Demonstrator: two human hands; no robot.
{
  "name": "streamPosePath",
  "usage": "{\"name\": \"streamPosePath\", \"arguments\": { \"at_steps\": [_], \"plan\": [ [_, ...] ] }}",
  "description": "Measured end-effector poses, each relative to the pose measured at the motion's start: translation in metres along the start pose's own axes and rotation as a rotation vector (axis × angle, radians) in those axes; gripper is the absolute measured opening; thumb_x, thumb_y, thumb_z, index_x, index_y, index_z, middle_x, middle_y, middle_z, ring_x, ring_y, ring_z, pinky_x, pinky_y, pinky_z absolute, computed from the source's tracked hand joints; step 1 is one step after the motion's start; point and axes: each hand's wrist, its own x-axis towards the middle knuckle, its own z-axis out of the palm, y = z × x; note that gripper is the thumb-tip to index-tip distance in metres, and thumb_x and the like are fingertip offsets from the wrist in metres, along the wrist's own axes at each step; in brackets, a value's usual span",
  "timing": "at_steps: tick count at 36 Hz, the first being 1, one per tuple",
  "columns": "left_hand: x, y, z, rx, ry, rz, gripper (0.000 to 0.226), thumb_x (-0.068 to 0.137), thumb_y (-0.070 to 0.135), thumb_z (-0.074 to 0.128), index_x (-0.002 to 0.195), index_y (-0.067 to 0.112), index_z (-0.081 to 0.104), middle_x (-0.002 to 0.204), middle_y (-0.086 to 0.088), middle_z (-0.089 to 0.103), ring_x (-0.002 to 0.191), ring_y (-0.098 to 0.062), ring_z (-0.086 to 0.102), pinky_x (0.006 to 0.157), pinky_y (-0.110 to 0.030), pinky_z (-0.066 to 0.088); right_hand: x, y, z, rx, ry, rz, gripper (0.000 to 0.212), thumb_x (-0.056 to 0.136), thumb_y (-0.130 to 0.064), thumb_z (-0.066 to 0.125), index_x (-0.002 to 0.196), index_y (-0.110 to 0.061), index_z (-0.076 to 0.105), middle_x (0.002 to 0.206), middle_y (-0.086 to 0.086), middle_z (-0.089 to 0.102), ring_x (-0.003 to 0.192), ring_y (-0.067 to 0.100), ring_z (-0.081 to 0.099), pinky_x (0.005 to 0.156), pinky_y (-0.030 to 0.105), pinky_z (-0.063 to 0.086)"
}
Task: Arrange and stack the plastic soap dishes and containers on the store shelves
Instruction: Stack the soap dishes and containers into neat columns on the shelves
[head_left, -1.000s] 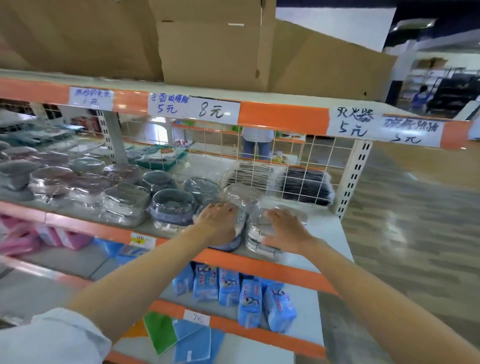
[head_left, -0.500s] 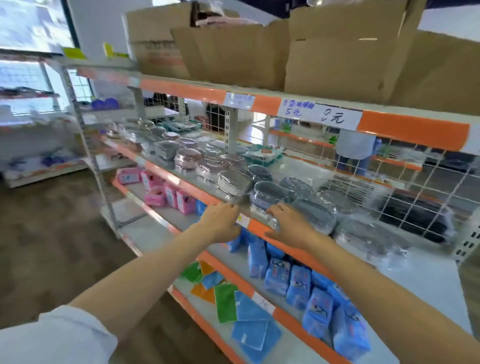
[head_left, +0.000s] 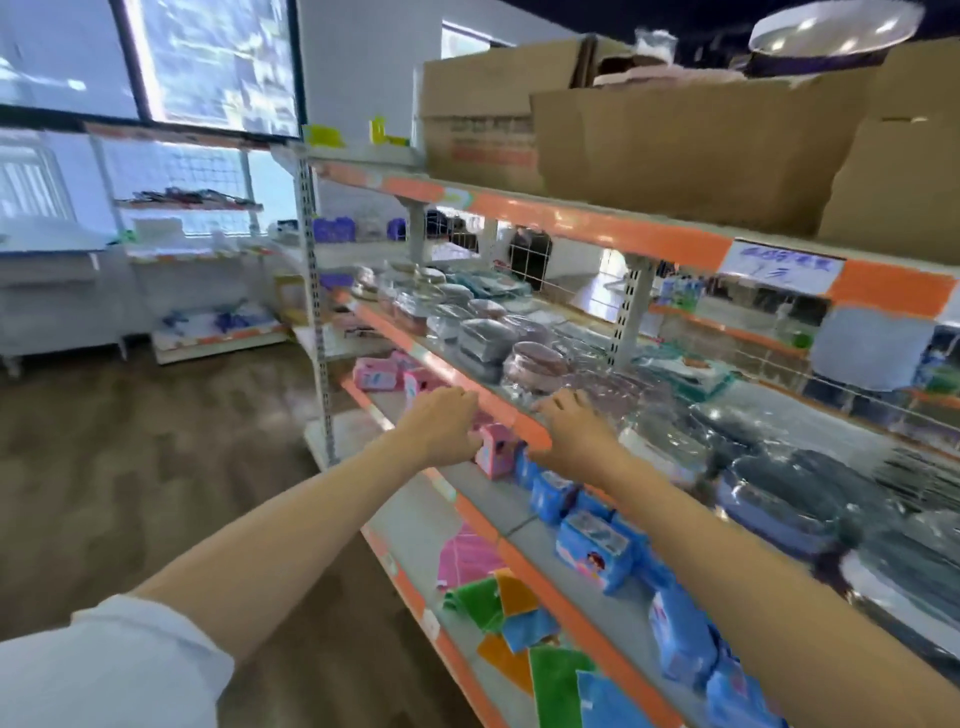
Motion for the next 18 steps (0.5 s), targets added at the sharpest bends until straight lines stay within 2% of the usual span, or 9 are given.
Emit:
{"name": "streamPosePath", "arguments": {
  "at_steps": [2,5,10,14,16,18],
  "plan": [
    [0.006,-0.029,0.001,0.026,-0.017,-0.007,0.031,0.087,0.026,0.053,0.109,0.004,0.053,0.115,-0.014,0.058,0.11,-0.033,0.055,0.076,-0.035,0.04,0.024,-0.02,0.009,0.014,0.006,0.009,0.06,0.085,-0.039,0.064,0.131,-0.009,0.041,0.136,0.011,0.036,0.129,0.03,0.028,0.103,0.041,0.034],
    [0.017,-0.066,0.006,0.094,-0.052,0.009,0.034,0.091,0.026,0.049,0.117,0.004,0.051,0.121,-0.015,0.056,0.112,-0.033,0.053,0.082,-0.036,0.041,0.054,-0.046,0.02,0.046,0.015,0.012,0.054,0.089,-0.038,0.059,0.13,-0.006,0.041,0.135,0.014,0.037,0.129,0.03,0.028,0.101,0.04,0.032],
    [0.045,-0.117,0.015,0.108,-0.076,0.005,0.038,0.089,0.028,0.052,0.119,0.004,0.052,0.121,-0.013,0.055,0.113,-0.03,0.054,0.084,-0.035,0.042,0.099,-0.072,0.034,0.069,-0.053,0.0,0.059,0.088,-0.032,0.058,0.137,-0.009,0.036,0.139,0.013,0.034,0.132,0.029,0.026,0.104,0.039,0.03],
    [0.072,-0.149,0.026,0.077,-0.036,-0.009,0.037,0.087,0.027,0.054,0.117,0.004,0.054,0.12,-0.011,0.057,0.113,-0.029,0.053,0.087,-0.036,0.042,0.144,-0.082,0.038,0.057,-0.069,0.0,0.061,0.084,-0.031,0.063,0.135,-0.009,0.038,0.135,0.011,0.035,0.128,0.029,0.029,0.104,0.039,0.032],
    [0.081,-0.164,0.035,0.051,-0.032,-0.024,0.034,0.088,0.027,0.053,0.114,0.004,0.054,0.118,-0.012,0.057,0.111,-0.029,0.054,0.083,-0.033,0.042,0.172,-0.089,0.041,0.062,-0.073,0.001,0.062,0.083,-0.035,0.061,0.136,-0.011,0.039,0.134,0.011,0.038,0.128,0.029,0.03,0.105,0.04,0.033],
    [0.089,-0.182,0.047,0.056,-0.046,-0.026,0.034,0.089,0.027,0.052,0.114,0.005,0.053,0.12,-0.013,0.055,0.11,-0.03,0.053,0.083,-0.033,0.041,0.206,-0.098,0.05,0.072,-0.073,-0.001,0.068,0.08,-0.048,0.051,0.137,-0.012,0.04,0.134,0.013,0.041,0.127,0.031,0.032,0.106,0.041,0.032]
  ]
}}
